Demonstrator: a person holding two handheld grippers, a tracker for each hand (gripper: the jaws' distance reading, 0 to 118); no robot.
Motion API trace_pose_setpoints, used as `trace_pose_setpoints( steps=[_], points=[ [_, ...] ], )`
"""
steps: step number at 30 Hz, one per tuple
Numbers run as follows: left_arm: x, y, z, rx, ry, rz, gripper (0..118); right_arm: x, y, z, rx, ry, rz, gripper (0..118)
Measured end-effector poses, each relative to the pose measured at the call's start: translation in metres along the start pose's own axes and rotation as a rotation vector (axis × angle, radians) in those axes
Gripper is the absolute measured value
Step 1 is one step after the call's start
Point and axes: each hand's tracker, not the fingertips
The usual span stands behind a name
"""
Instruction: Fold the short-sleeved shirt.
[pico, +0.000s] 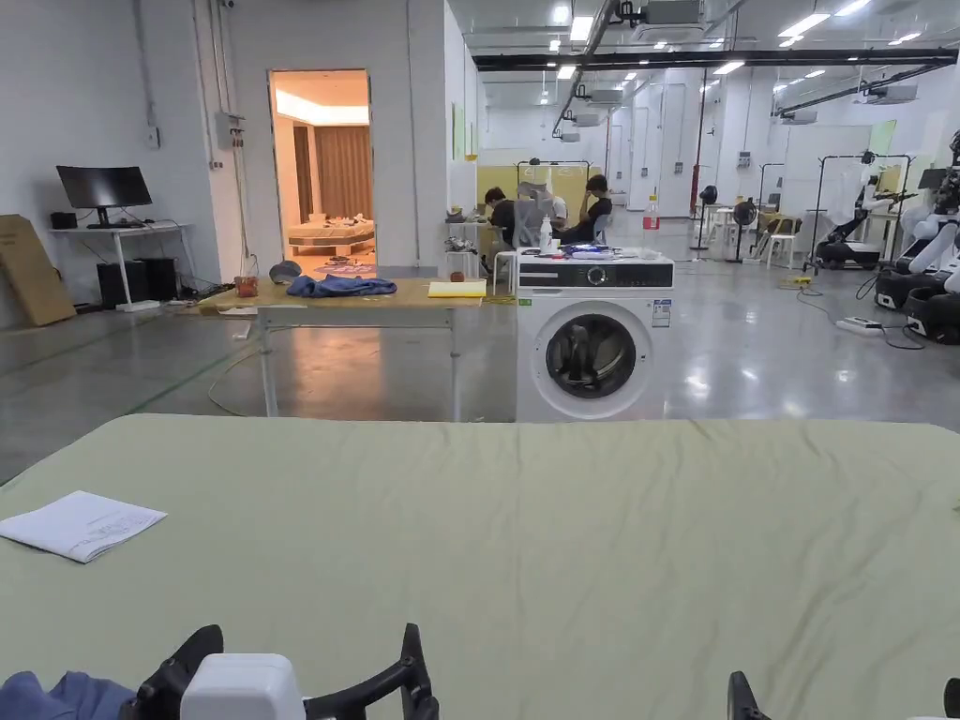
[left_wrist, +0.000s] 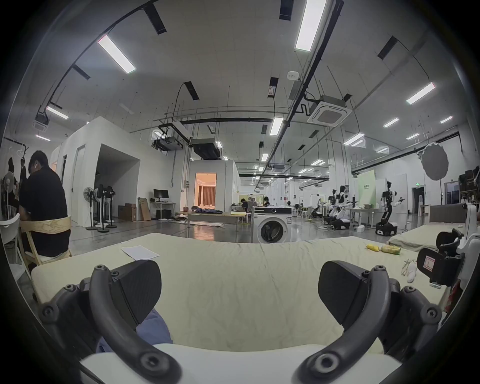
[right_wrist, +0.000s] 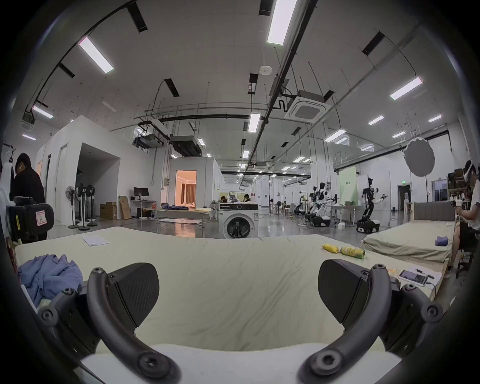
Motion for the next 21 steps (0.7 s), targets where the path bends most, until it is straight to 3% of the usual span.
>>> trace_pose_setpoints(
  steps=[9, 21],
  points=[
    [0.006, 0.000, -0.001, -0.040, -0.011, -0.045, 108, 0.002, 0.011, 0.004, 0.035, -0.005, -0.015, 118],
    [0.000, 0.005, 0.002, -0.047, -0.082, 0.035, 108, 0.000, 0.014, 0.008, 0.066, -0.004, -0.002, 118]
  ],
)
